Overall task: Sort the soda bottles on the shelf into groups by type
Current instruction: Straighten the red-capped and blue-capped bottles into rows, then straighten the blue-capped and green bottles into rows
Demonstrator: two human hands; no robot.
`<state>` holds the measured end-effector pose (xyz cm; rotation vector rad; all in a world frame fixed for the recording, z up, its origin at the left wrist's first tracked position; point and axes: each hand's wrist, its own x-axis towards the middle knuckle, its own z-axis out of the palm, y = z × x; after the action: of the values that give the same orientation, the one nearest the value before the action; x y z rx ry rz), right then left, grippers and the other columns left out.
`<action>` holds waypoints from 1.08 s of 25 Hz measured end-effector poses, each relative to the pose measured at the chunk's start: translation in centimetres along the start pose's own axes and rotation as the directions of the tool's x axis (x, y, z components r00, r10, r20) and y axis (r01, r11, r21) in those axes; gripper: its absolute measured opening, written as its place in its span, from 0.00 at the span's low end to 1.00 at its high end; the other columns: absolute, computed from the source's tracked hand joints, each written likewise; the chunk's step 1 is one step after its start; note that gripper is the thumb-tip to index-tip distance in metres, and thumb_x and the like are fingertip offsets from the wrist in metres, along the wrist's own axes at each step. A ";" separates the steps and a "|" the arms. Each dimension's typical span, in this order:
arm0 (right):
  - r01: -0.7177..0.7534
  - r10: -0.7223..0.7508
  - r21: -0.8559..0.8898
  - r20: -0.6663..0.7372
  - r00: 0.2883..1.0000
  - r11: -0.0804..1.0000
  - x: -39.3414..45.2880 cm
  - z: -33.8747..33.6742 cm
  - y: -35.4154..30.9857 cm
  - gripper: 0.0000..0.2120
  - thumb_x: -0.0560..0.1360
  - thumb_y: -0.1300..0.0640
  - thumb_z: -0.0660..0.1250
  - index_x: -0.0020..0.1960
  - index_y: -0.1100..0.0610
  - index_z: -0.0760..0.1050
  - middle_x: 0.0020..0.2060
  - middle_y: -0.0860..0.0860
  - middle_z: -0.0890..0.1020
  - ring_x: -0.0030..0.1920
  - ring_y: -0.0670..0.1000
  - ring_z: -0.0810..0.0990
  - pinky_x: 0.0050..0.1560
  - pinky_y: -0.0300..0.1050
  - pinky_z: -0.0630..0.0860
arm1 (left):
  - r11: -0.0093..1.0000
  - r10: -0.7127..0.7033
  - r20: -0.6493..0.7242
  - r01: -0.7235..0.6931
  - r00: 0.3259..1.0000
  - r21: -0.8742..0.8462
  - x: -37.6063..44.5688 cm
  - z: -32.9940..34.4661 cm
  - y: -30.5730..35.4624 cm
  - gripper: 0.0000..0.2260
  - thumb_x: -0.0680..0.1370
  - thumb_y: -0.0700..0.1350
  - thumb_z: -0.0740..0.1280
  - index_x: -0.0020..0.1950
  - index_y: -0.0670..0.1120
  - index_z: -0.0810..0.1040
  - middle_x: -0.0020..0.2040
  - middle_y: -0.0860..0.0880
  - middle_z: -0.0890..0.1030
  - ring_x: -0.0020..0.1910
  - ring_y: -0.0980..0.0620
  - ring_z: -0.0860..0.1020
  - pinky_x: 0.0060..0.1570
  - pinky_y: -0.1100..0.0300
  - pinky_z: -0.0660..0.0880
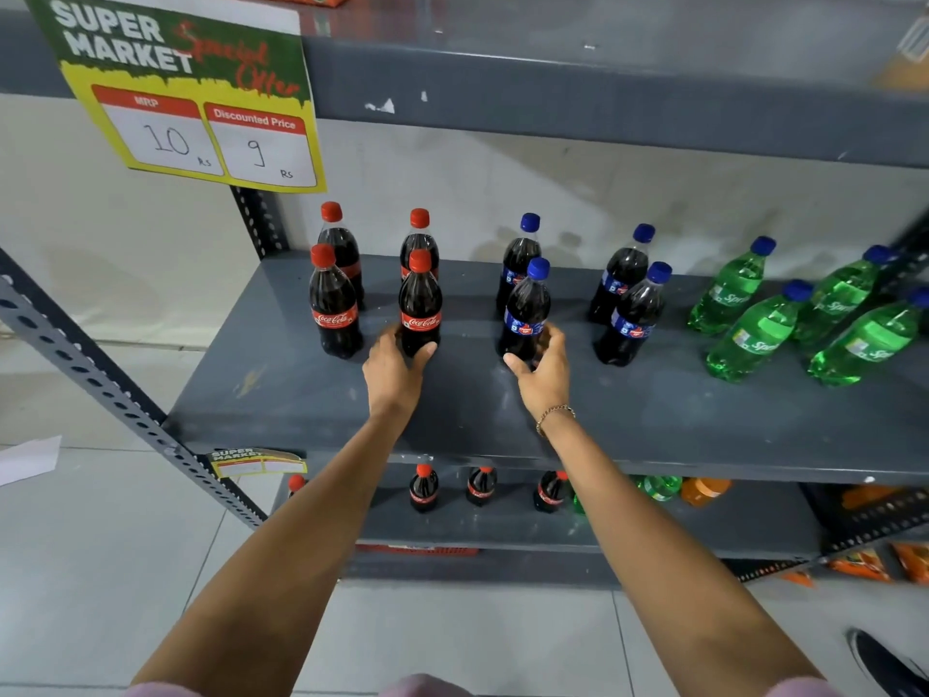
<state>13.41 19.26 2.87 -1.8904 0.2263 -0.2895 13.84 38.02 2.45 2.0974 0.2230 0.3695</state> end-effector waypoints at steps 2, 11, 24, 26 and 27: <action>-0.002 0.002 -0.006 -0.030 1.000 1.000 0.1 0.3 -0.1 0.29 0.68 0.65 0.72 0.64 0.58 0.63 0.60 0.56 0.75 0.60 0.53 0.74 0.62 0.43 0.70 | 1.000 0.022 -0.003 -0.022 1.000 0.004 0.0 0.0 -0.1 0.20 0.74 0.50 0.69 0.61 0.41 0.72 0.56 0.40 0.78 0.57 0.40 0.74 0.55 0.49 0.69; -0.140 0.148 0.048 -0.259 0.955 0.989 -0.8 -3.5 1.5 0.21 0.66 0.65 0.74 0.51 0.60 0.64 0.50 0.57 0.70 0.48 0.54 0.73 0.55 0.46 0.73 | 0.986 -0.041 -0.049 0.033 0.998 -0.166 -4.5 2.1 1.9 0.10 0.75 0.49 0.68 0.44 0.45 0.70 0.41 0.49 0.74 0.40 0.50 0.73 0.44 0.51 0.72; -0.096 0.093 -0.153 -0.030 0.995 0.984 4.5 -12.7 3.6 0.27 0.69 0.62 0.72 0.63 0.64 0.63 0.60 0.60 0.73 0.62 0.58 0.72 0.65 0.51 0.68 | 0.997 0.033 -0.077 -0.028 0.996 0.069 -5.7 11.7 7.5 0.20 0.77 0.44 0.65 0.65 0.37 0.66 0.59 0.38 0.75 0.61 0.38 0.71 0.67 0.42 0.58; -0.081 0.079 -0.162 -0.016 0.997 0.984 4.7 -12.8 4.0 0.24 0.69 0.62 0.71 0.60 0.64 0.65 0.58 0.61 0.74 0.60 0.59 0.72 0.63 0.53 0.69 | 0.996 0.037 -0.092 -0.029 0.995 0.087 -5.7 12.0 7.7 0.17 0.77 0.44 0.65 0.62 0.36 0.67 0.56 0.38 0.76 0.57 0.37 0.72 0.64 0.42 0.62; -0.077 0.076 -0.160 -0.007 0.997 0.984 4.7 -12.9 4.1 0.23 0.69 0.61 0.71 0.60 0.64 0.66 0.58 0.61 0.74 0.59 0.59 0.72 0.63 0.54 0.69 | 0.995 0.042 -0.087 -0.034 0.995 0.089 -5.7 12.0 7.7 0.17 0.77 0.44 0.65 0.61 0.36 0.67 0.55 0.37 0.76 0.56 0.37 0.73 0.62 0.42 0.64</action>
<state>13.81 4.97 3.49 -2.0346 0.3304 -0.2256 12.80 22.71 2.09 2.1764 0.2557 0.4840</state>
